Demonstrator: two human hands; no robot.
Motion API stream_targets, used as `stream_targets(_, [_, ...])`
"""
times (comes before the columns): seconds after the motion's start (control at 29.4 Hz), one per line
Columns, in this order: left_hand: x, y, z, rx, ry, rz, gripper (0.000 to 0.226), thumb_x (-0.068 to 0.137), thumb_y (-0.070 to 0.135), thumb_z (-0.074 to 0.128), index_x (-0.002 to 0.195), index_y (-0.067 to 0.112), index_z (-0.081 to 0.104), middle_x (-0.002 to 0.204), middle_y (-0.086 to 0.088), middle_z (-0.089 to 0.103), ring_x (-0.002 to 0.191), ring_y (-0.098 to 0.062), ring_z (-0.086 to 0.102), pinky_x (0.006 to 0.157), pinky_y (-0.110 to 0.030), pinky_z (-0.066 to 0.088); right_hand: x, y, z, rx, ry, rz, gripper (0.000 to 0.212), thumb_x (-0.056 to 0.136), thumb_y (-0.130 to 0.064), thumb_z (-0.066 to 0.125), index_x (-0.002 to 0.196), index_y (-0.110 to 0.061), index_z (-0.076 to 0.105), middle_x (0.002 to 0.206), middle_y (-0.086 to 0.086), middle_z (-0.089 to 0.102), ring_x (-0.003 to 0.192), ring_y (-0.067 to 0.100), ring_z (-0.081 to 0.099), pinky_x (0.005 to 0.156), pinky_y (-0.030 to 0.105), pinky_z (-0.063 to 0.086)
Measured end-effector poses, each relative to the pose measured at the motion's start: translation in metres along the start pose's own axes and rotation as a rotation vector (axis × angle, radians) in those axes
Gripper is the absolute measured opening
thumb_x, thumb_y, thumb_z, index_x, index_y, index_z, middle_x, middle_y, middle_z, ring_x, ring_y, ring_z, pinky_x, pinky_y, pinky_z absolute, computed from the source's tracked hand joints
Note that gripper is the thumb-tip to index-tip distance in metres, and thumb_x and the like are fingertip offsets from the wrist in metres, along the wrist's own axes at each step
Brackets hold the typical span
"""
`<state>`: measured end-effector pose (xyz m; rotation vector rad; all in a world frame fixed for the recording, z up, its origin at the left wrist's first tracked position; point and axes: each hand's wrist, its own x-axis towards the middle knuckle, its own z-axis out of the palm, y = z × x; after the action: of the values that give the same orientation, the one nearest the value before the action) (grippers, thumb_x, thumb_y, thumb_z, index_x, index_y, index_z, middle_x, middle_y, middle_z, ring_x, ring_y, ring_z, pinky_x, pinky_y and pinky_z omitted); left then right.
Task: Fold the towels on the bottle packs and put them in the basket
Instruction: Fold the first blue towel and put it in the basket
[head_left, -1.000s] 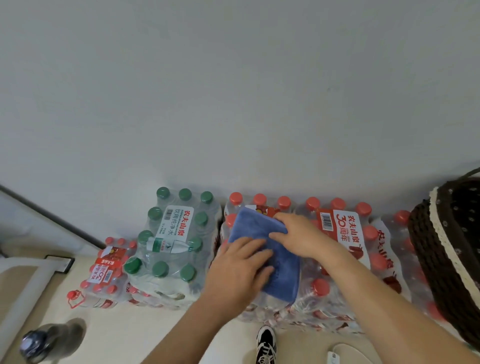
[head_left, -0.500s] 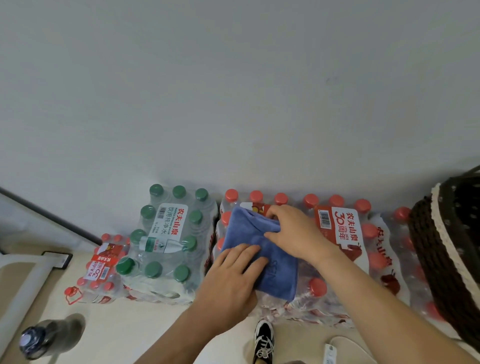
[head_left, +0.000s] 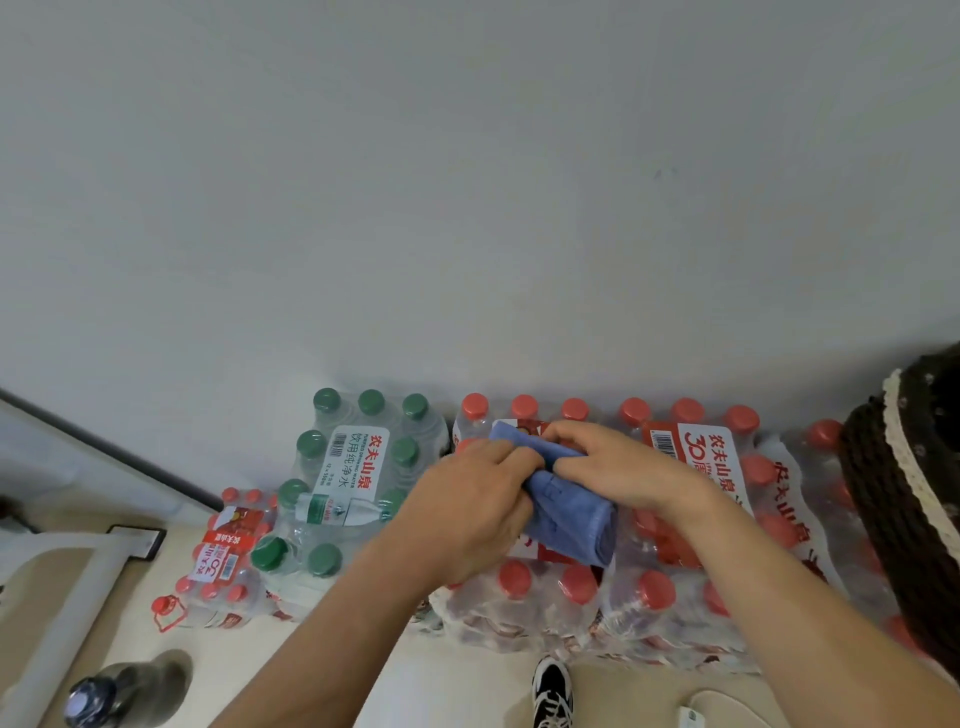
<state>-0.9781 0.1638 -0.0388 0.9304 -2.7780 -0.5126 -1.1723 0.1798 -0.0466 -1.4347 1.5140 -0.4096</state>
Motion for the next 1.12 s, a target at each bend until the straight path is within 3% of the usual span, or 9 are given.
stream_targets(0.24, [0.010,-0.011,-0.013,-0.034,-0.040,-0.081,0.033,0.086,0.036,0.035,0.112,0.030,0.053,0.101,0.006,0.065,0.084,-0.015,0.059,0.071,-0.037,0.049,-0.002,-0.008,0.003,0.172,-0.131,-0.012,0.027,0.096,-0.033,0.046,0.114,-0.034,0.066,0.112,-0.011,0.069,0.105,0.009,0.064,0.099,0.039,0.047])
stream_targets(0.34, [0.013,-0.015,-0.009,-0.040,-0.110,-0.088,0.022,0.091,0.031,0.042,0.108,0.026,0.053,0.095,0.005,0.065,0.082,-0.018,0.059,0.071,-0.040,0.049,-0.009,-0.014,0.002,0.289,-0.250,0.041,0.040,0.093,-0.053,0.046,0.112,-0.024,0.066,0.108,-0.005,0.071,0.101,0.008,0.067,0.091,0.025,0.051])
stream_targets(0.41, [0.016,-0.017,-0.004,-0.121,-0.118,-0.117,0.018,0.088,0.028,0.052,0.105,0.028,0.059,0.090,0.006,0.067,0.078,-0.013,0.059,0.071,-0.037,0.049,-0.010,-0.015,0.002,0.158,-0.345,0.016,0.022,0.090,-0.040,0.061,0.108,-0.026,0.062,0.102,-0.010,0.069,0.092,0.000,0.067,0.080,0.017,0.052])
stream_targets(0.48, [0.016,-0.020,0.003,-0.334,-0.026,-0.262,0.019,0.081,0.030,0.067,0.100,0.030,0.064,0.087,0.009,0.068,0.079,-0.006,0.061,0.072,-0.027,0.050,-0.006,-0.013,0.001,-0.021,-0.308,0.001,0.020,0.086,-0.027,0.070,0.102,-0.026,0.060,0.098,-0.007,0.068,0.091,0.007,0.067,0.079,0.025,0.055])
stream_targets(0.58, [0.006,-0.028,0.009,-0.633,0.135,-0.490,0.048,0.071,0.041,0.081,0.112,0.037,0.057,0.107,0.017,0.061,0.099,0.005,0.057,0.083,-0.013,0.047,-0.004,-0.014,-0.006,-0.087,-0.241,0.013,0.015,0.082,-0.022,0.070,0.094,-0.025,0.062,0.095,-0.002,0.068,0.089,0.017,0.066,0.078,0.034,0.053])
stream_targets(0.71, [-0.015,-0.029,0.013,-1.158,0.056,-0.499,0.089,0.066,0.053,0.080,0.142,0.034,0.038,0.133,0.006,0.056,0.121,-0.009,0.055,0.098,-0.032,0.049,-0.013,-0.017,-0.017,-0.002,-0.225,-0.047,0.035,0.082,-0.013,0.069,0.114,-0.028,0.064,0.108,-0.006,0.069,0.099,0.012,0.065,0.088,0.036,0.054])
stream_targets(0.82, [-0.019,-0.022,0.013,-1.330,0.133,-0.448,0.072,0.067,0.046,0.081,0.128,0.021,0.054,0.123,-0.007,0.064,0.115,-0.024,0.061,0.094,-0.043,0.052,-0.013,-0.020,-0.016,0.015,-0.142,-0.054,0.040,0.081,-0.012,0.070,0.113,-0.034,0.063,0.102,-0.012,0.069,0.095,0.007,0.066,0.087,0.036,0.055])
stream_targets(0.95, [-0.012,-0.012,0.007,-1.277,0.477,-0.600,0.042,0.069,0.035,0.076,0.105,0.017,0.065,0.099,-0.002,0.072,0.096,-0.021,0.068,0.075,-0.027,0.055,-0.011,-0.028,-0.006,-0.032,-0.104,-0.009,0.026,0.081,-0.023,0.069,0.105,-0.029,0.060,0.101,-0.008,0.068,0.093,0.011,0.066,0.086,0.040,0.055])
stream_targets(1.12, [-0.024,-0.007,-0.002,-1.227,0.558,-0.660,0.043,0.088,0.012,0.066,0.121,0.039,0.057,0.110,0.009,0.066,0.098,-0.008,0.066,0.076,-0.022,0.055,-0.018,-0.029,0.007,-0.056,-0.064,-0.034,0.017,0.084,-0.029,0.069,0.098,-0.021,0.067,0.093,-0.005,0.071,0.087,0.011,0.068,0.081,0.037,0.056])
